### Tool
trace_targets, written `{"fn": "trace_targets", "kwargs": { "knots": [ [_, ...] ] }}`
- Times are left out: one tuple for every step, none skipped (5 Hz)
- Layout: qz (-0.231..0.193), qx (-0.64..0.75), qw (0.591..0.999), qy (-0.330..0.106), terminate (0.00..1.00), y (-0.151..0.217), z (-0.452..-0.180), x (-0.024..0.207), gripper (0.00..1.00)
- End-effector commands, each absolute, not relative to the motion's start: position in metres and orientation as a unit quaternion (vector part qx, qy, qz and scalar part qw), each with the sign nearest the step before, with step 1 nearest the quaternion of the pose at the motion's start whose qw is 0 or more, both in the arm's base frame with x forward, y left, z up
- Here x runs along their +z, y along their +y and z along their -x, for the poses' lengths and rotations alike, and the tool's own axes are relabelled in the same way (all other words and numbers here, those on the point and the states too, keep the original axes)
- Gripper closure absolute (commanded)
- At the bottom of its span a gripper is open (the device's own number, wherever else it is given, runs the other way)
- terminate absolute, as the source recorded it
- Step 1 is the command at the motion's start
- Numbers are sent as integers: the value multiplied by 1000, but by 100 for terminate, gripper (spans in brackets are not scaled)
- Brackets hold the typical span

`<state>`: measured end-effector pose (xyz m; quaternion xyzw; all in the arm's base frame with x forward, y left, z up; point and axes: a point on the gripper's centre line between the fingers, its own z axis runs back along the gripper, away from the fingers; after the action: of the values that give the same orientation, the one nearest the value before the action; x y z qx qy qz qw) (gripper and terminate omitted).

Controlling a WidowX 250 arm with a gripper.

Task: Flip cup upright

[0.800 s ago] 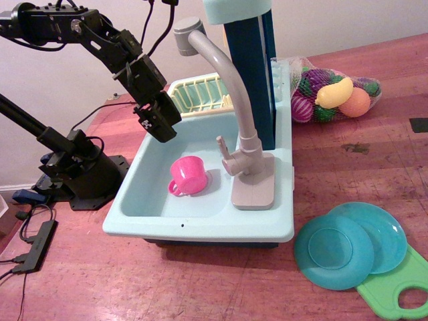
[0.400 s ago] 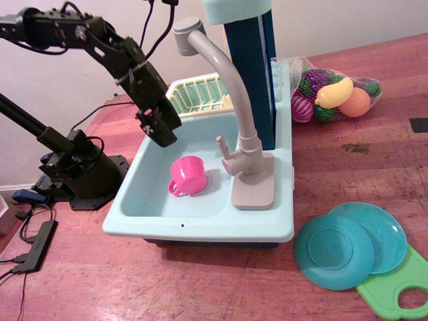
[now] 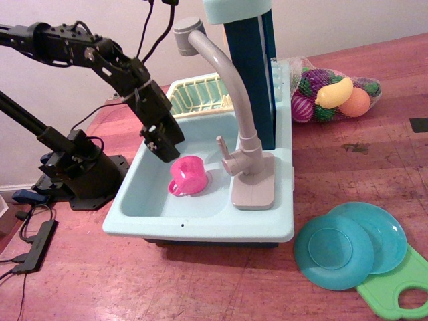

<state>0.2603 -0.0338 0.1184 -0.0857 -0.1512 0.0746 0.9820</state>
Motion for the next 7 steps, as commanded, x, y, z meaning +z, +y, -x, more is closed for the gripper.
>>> {"fn": "trace_targets", "kwargs": {
  "knots": [
    [108,65,980,-157,0,-58,-270,107,0],
    [130,42,981,-141,0,-70,-275,103,0],
    [125,47,980,-147,0,-70,-276,102,0],
    [120,50,981,-146,0,-69,-283,95,100],
    [125,53,980,-145,0,-71,-283,92,100],
    [125,47,983,-129,0,-74,-279,93,100],
    [118,-24,989,-85,0,-79,-282,96,100]
  ]
}}
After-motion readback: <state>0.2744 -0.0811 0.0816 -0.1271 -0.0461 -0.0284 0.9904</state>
